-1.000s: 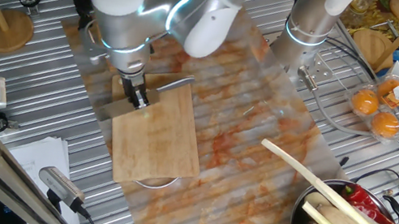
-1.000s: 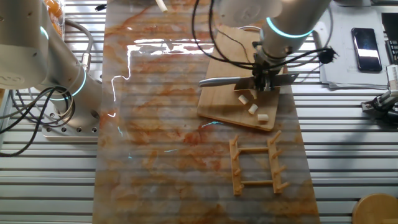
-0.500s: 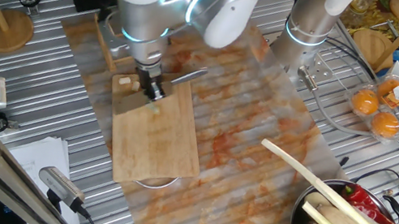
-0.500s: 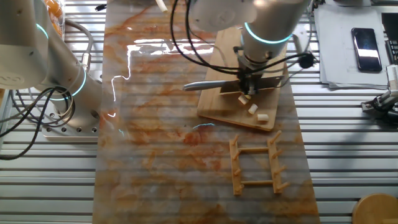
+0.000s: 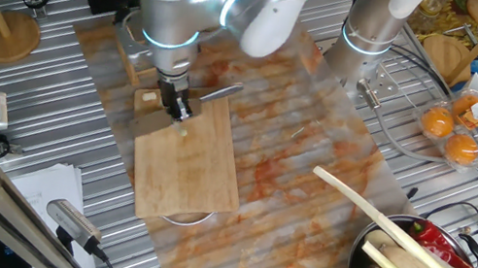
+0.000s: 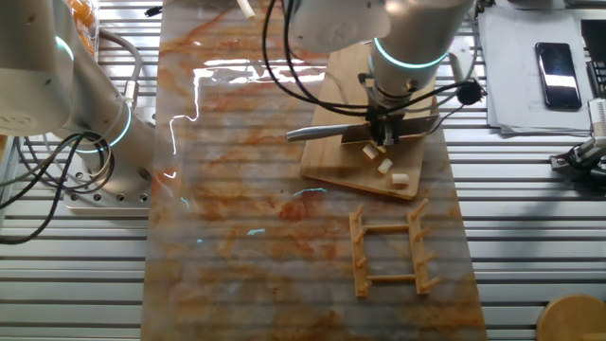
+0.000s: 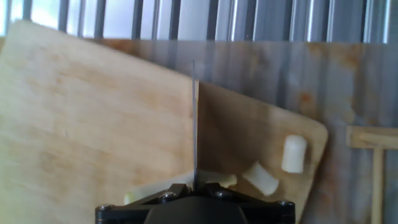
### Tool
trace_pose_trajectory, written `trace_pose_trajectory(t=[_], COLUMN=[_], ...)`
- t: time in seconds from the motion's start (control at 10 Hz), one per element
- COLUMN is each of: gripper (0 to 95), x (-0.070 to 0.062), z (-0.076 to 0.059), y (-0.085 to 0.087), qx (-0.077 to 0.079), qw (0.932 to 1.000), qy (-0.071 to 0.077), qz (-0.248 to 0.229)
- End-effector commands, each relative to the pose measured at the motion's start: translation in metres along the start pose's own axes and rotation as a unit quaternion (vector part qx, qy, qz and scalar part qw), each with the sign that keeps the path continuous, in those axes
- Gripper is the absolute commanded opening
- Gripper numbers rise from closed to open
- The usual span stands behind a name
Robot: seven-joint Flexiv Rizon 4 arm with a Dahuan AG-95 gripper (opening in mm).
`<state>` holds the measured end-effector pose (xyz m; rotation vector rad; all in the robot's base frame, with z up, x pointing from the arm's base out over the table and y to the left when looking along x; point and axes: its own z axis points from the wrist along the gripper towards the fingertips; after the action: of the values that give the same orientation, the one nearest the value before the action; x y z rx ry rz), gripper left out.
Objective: Chop the scallions
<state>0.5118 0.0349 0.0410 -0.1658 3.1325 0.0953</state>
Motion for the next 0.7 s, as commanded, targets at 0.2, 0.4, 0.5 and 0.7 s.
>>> trace_pose_trajectory(t=[0.2,0.4,0.5,0.7], gripper=[0.0,0.0,0.0,0.0], x=[-0.035,-0.041,-0.043,-0.043], z=[0.051,0.040,0.037,0.037], y=[0.000,-0.007,-0.007,-0.005], qx=[-0.002,-0.017,-0.050,-0.044], qw=[0.9997,0.9995,0.9981,0.9983], qy=[-0.001,0.008,0.003,0.005], qz=[0.022,0.024,0.037,0.037])
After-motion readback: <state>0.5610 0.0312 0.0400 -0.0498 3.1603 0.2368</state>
